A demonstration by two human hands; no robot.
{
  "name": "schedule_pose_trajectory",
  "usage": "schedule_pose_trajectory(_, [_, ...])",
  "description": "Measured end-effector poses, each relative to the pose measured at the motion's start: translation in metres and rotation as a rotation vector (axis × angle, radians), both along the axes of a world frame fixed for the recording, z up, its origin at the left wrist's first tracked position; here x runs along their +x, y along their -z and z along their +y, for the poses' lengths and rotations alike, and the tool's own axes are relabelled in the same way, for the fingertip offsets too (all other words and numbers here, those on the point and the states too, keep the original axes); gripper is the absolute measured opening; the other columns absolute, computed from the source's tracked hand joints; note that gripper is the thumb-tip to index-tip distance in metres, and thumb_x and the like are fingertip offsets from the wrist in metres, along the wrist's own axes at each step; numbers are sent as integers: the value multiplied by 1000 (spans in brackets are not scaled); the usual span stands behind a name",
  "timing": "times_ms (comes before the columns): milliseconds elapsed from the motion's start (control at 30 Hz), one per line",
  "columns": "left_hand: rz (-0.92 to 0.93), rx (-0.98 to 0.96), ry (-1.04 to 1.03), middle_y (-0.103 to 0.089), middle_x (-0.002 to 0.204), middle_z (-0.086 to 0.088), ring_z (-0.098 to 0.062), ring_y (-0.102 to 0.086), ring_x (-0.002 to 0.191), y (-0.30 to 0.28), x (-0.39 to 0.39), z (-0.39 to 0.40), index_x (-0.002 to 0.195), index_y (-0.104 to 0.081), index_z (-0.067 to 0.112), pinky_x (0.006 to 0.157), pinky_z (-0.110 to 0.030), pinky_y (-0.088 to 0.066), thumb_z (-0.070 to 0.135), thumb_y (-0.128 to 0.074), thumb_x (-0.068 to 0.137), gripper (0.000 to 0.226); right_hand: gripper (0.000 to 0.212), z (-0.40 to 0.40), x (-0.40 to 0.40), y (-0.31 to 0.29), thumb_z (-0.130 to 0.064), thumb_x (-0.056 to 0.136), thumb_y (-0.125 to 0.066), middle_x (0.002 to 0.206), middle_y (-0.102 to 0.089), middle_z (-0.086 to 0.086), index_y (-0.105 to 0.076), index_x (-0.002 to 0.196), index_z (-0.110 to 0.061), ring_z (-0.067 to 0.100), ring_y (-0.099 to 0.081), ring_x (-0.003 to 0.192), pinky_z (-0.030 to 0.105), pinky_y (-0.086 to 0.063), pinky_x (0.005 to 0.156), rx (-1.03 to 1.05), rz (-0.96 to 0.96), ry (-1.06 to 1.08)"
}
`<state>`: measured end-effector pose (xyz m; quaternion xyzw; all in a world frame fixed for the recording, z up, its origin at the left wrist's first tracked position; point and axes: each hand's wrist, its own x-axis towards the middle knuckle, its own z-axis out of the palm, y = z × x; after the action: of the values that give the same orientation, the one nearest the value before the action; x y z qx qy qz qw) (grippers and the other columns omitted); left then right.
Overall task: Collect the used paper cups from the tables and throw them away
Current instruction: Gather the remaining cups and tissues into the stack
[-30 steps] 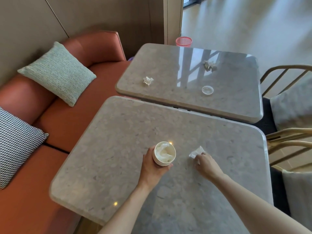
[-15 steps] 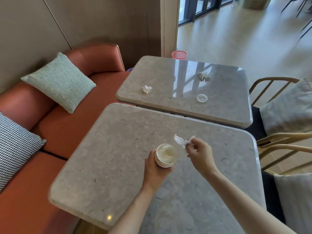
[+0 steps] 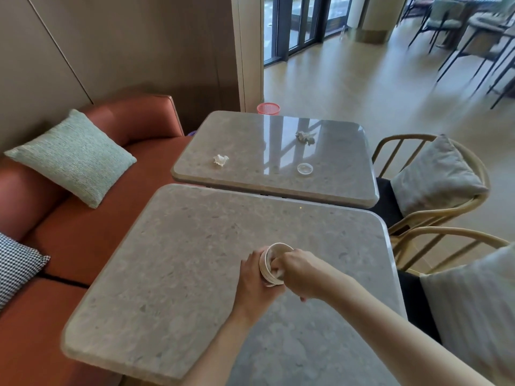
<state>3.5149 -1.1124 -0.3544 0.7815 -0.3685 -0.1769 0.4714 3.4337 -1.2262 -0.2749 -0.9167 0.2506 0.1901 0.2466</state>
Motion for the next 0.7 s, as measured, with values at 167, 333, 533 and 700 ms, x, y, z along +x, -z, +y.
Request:
schedule_pose_trajectory(167, [46, -36, 16, -66, 111, 9, -8, -59, 103, -4, -19, -9, 114, -56, 31, 92, -41, -50, 20, -94, 60, 67, 29, 4, -18, -18, -12, 88, -41, 67, -59, 0, -54, 66, -26, 13, -59, 36, 24, -46, 46, -75, -43, 102])
schedule_pose_trajectory(333, [93, -56, 82, -68, 109, 5, -26, -64, 103, -9, -48, -28, 121, -58, 23, 88, -46, -53, 12, -91, 61, 69, 11, -2, -60, -37, -21, 80, -55, 67, -53, -3, -61, 75, -28, 21, -54, 54, 25, -39, 53, -255, -204, 290])
schedule_pose_trajectory(533, [31, -106, 160, -63, 100, 19, -10, -60, 96, -31, -109, -64, 111, -51, 42, 75, -6, -41, 26, -90, 62, 65, 16, -18, -141, -51, -22, 85, -60, 89, -64, -11, -71, 86, -33, 17, -64, 74, 26, -46, 55, -342, -513, 378])
schedule_pose_trajectory(700, [15, -165, 273, -66, 108, 10, -14, -64, 99, -57, -196, -102, 121, -51, 34, 80, -18, -51, 36, -90, 64, 69, 15, -34, -248, -64, -22, 92, -61, 99, -61, -13, -71, 102, -25, 5, -61, 80, 19, -52, 69, -321, -809, 563])
